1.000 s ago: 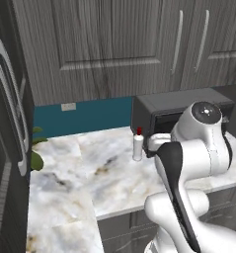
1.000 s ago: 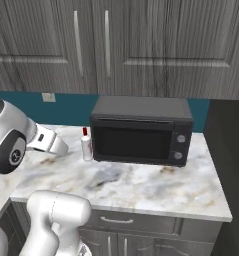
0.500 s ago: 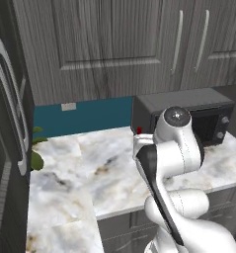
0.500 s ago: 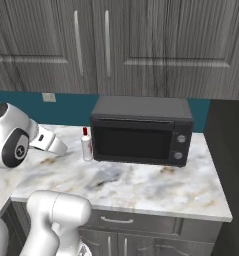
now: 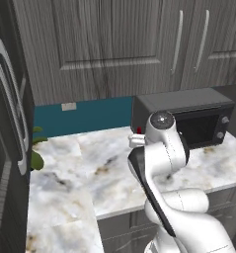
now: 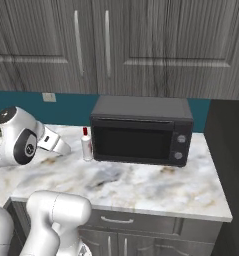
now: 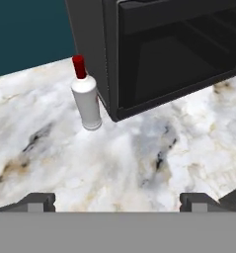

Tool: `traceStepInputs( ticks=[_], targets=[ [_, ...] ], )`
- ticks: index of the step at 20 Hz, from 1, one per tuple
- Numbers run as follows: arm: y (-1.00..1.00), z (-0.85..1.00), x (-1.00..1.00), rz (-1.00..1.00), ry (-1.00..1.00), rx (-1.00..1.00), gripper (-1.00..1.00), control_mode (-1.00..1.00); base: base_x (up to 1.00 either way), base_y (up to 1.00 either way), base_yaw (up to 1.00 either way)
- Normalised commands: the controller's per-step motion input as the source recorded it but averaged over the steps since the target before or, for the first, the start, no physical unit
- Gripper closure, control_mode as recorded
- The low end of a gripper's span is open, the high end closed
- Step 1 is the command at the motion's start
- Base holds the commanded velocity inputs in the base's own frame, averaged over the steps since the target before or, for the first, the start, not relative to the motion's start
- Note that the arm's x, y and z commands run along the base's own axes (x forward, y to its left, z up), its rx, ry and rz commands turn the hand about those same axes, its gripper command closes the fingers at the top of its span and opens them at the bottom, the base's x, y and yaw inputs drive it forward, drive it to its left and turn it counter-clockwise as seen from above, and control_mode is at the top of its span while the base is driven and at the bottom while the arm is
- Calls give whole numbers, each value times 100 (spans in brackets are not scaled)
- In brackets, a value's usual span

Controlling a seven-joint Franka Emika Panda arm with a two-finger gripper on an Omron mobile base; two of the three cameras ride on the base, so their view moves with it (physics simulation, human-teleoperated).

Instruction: Place the liquors on the top shelf of the fridge to keep them out of children's reach, and place the pear on lower shelves for easy access.

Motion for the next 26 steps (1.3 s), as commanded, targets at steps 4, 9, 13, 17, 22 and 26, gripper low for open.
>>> traceStepInputs(
  ticks=[4,9,13,17,22,26],
  targets=[
    [0,-16,37,-4,0,1,-100,-100,0,0,0],
    [0,-16,35,-3,0,2,-100,-100,0,0,0],
    [1,-17,33,-3,0,2,-100,-100,0,0,0],
    [9,-15,35,-3,0,0,-100,-100,0,0,0],
    [13,-11,35,-4,0,0,-100,-100,0,0,0],
    [8,-6,34,-4,0,0,-100,-100,0,0,0]
  ],
)
